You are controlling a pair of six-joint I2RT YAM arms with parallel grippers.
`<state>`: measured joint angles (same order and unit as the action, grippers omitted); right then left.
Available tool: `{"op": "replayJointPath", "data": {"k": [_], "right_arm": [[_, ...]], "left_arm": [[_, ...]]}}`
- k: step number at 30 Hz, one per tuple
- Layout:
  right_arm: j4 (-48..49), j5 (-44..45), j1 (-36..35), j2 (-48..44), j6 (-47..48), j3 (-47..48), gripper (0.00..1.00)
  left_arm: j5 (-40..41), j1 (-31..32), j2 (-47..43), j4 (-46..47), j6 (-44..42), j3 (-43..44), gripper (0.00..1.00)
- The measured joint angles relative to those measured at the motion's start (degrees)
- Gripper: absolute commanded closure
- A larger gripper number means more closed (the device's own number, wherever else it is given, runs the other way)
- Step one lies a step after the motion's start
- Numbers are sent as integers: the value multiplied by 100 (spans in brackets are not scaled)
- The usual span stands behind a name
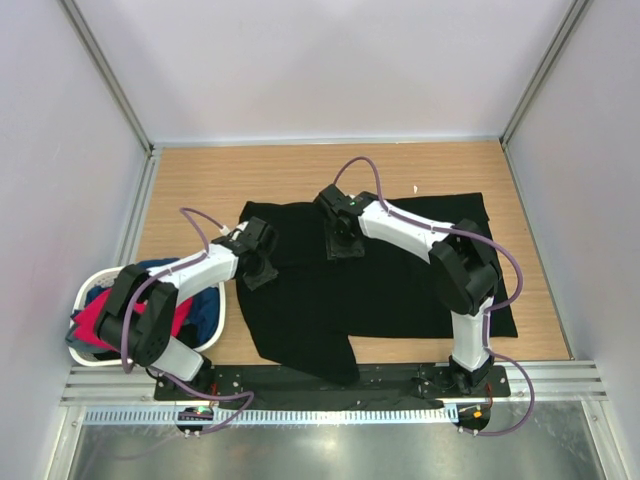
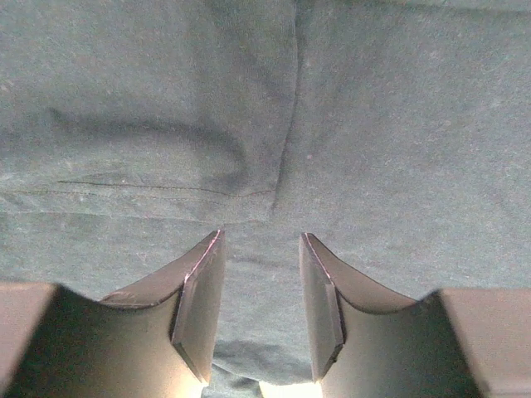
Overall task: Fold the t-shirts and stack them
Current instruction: Fold the tshirt
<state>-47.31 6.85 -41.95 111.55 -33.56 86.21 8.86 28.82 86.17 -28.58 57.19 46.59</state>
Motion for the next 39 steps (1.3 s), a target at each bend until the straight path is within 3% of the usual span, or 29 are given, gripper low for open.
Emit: {"op": "replayJointPath", "data": {"k": [20,23,30,39], "right_arm": [[387,-153,0,0,-258,-459,56],[448,-151,0,0,-282,-463,57],[656,-136,0,0,-415,-595,59],[861,50,0,0,-660,-905,67]], "left_arm": [[120,0,120,378,-57,2,72],[125,0,190,435,-59,2,76],[142,0,247,483,-61,15,98],[131,0,223,210,-57,227,100]]}}
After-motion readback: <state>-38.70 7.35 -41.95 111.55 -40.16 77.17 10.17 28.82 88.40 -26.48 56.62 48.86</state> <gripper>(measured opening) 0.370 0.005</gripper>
